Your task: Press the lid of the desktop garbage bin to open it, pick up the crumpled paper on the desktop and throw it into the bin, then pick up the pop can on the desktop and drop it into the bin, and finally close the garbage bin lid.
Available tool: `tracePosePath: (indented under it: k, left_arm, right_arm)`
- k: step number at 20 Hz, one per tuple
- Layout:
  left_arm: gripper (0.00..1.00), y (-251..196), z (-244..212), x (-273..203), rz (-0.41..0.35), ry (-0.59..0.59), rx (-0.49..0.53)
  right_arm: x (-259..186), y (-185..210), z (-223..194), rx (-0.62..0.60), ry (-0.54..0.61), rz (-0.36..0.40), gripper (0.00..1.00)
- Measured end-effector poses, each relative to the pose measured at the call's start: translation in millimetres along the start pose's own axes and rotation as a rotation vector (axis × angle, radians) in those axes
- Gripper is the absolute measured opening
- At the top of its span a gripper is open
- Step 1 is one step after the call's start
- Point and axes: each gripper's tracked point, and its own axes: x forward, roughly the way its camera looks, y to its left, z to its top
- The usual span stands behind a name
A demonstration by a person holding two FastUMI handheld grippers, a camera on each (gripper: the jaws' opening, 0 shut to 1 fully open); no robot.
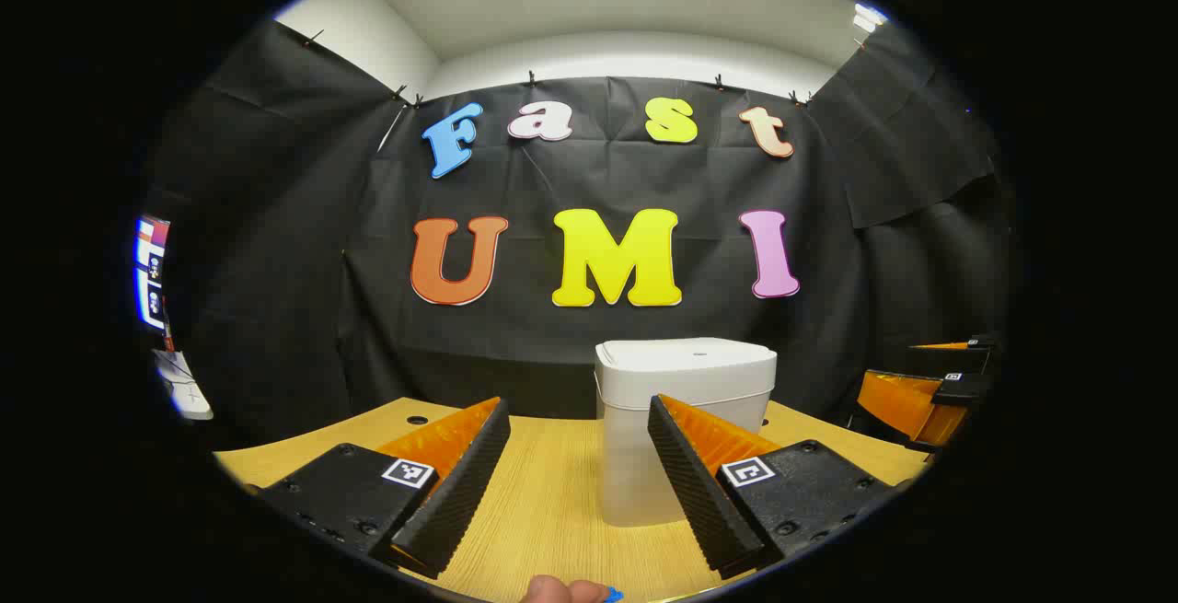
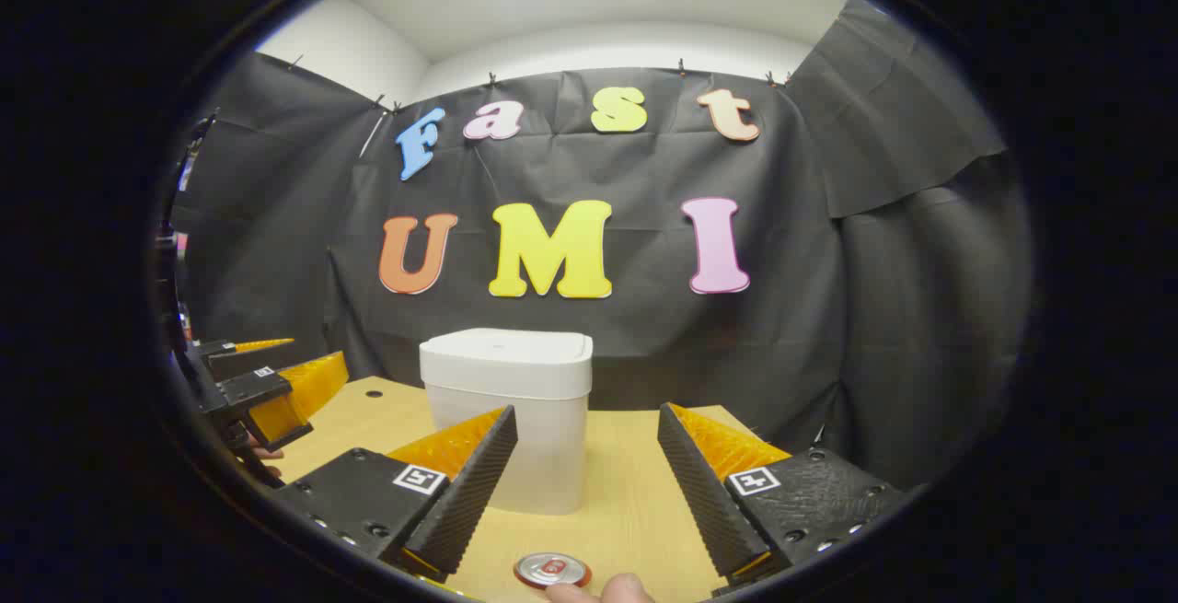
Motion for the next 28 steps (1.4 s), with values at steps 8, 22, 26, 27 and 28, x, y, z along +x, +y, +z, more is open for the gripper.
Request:
tracePosePath:
  k: [8,22,26,27,28]
  left_arm:
    - [0.97,-1,0,-2,-0.006,0.0,0.018]
    - [0.97,0,1,-4,-0.002,-0.003,0.034]
    - [0.97,3,-2,-5,0.0,0.003,0.033]
    - [0.97,5,-2,-4,0.003,0.001,0.032]
    - [0.97,6,-2,-4,0.003,0.002,0.03]
  right_arm:
    - [0,-2,3,-0.011,-0.012,-0.01,0.95]
    - [0,-4,6,-0.018,-0.019,-0.019,0.95]
    - [2,1,12,-0.028,-0.028,-0.013,0.95]
    - [4,3,13,-0.031,-0.029,-0.009,0.95]
    - [7,5,14,-0.032,-0.025,-0.006,0.95]
